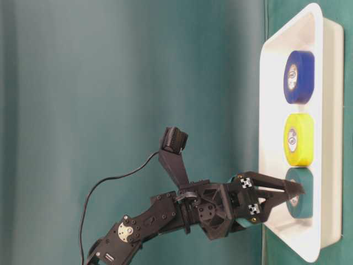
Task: Pick up the tape from a random location and place it into the white case.
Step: 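Lower the teal tape into the tray left of the yellow roll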
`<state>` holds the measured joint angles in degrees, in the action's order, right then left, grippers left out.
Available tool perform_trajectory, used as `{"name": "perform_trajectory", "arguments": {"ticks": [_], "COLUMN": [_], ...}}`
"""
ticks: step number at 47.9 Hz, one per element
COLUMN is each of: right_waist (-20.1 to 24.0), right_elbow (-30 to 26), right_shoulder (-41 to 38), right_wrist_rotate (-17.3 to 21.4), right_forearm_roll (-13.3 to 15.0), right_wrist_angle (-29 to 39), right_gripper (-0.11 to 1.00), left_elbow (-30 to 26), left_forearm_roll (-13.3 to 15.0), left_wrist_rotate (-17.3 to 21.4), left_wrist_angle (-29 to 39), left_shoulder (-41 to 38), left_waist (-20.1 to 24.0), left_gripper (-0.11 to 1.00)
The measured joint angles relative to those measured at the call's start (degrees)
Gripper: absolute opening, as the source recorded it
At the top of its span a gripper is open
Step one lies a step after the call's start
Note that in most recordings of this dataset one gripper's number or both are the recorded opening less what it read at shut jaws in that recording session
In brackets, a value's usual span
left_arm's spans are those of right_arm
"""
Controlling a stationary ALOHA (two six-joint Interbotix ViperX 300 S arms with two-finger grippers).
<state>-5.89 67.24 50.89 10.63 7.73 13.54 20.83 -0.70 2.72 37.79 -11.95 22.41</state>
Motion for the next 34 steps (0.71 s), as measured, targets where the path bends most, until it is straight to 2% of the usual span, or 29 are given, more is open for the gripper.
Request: {"name": "perform_trajectory", "arguments": {"ticks": [2,20,34], "right_waist": [0.0,0.0,0.0], "right_elbow": [0.0,0.0,0.0], "right_shoulder": [0.0,-0.09,-0.09], "right_wrist_rotate": [0.0,0.0,0.0], "right_forearm_roll": [0.0,0.0,0.0], "right_wrist_angle": [0.0,0.0,0.0], "right_gripper": [0.84,0.84,0.84], "left_elbow": [0.0,0.0,-0.62], "left_forearm_roll": [0.0,0.0,0.0], "left_wrist_rotate": [0.09,0.0,-0.09], "left_wrist_angle": [0.0,1.05,5.45], "left_shoulder": [0.09,0.35,7.56], "left_waist": [0.0,0.09,0.0], "left_gripper": [0.97,0.94,0.94]}}
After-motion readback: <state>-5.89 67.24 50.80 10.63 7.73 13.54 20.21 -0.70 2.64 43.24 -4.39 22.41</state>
